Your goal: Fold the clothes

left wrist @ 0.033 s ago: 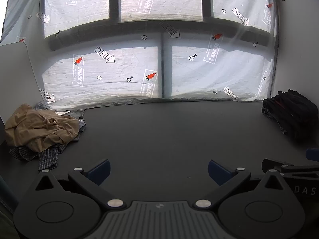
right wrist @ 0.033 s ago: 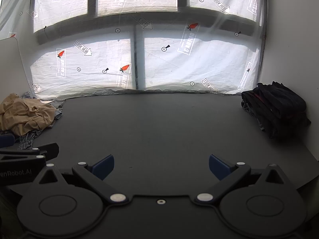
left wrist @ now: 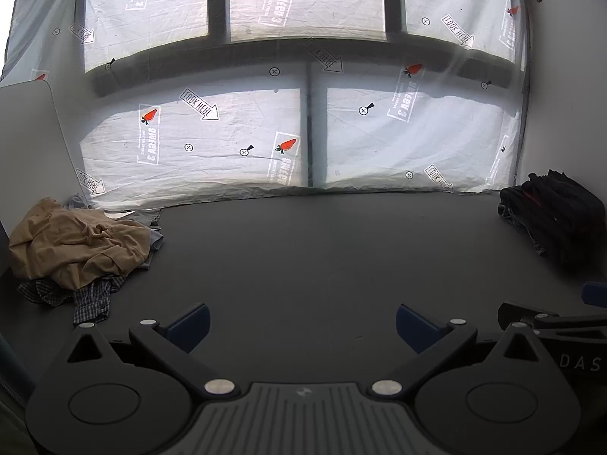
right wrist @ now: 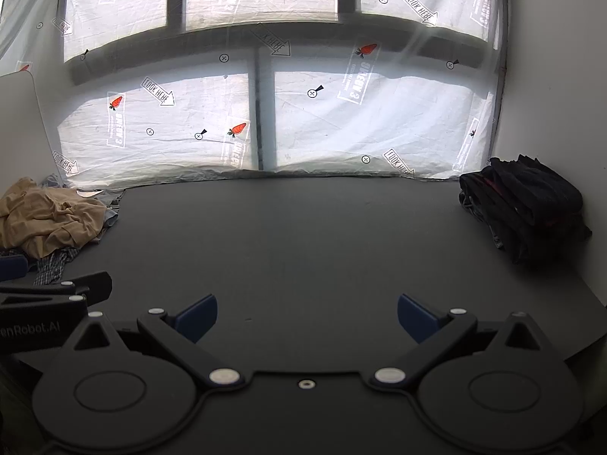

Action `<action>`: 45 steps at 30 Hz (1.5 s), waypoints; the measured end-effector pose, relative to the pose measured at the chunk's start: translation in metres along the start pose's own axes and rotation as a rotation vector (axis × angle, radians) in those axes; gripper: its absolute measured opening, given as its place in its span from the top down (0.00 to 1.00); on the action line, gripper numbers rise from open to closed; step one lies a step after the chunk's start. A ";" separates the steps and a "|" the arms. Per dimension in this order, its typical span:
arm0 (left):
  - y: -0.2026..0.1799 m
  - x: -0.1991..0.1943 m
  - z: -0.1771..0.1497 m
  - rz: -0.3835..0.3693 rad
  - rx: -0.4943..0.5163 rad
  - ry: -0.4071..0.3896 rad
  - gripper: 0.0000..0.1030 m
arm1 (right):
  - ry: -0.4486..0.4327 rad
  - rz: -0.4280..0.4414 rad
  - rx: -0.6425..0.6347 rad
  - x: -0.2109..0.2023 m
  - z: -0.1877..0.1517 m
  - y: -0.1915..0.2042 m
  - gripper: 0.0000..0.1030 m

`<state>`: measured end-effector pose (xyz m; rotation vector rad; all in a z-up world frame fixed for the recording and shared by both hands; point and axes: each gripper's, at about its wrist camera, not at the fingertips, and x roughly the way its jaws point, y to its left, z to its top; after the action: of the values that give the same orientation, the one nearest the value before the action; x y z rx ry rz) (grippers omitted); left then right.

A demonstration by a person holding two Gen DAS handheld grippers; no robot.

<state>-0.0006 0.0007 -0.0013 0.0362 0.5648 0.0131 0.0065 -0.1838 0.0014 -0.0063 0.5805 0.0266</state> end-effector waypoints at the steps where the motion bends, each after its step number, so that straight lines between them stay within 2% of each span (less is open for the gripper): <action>1: 0.000 0.000 -0.001 0.000 0.000 0.000 0.00 | 0.001 0.001 0.001 0.001 -0.001 0.001 0.00; 9: -0.003 -0.003 0.000 0.004 0.003 -0.003 0.00 | -0.003 0.000 0.003 0.006 -0.013 0.005 0.00; 45: 0.008 -0.005 0.001 0.030 -0.005 -0.033 0.00 | -0.024 0.018 -0.008 0.007 -0.018 0.008 0.00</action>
<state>-0.0046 0.0090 0.0024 0.0399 0.5311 0.0426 0.0026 -0.1760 -0.0177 -0.0089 0.5567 0.0468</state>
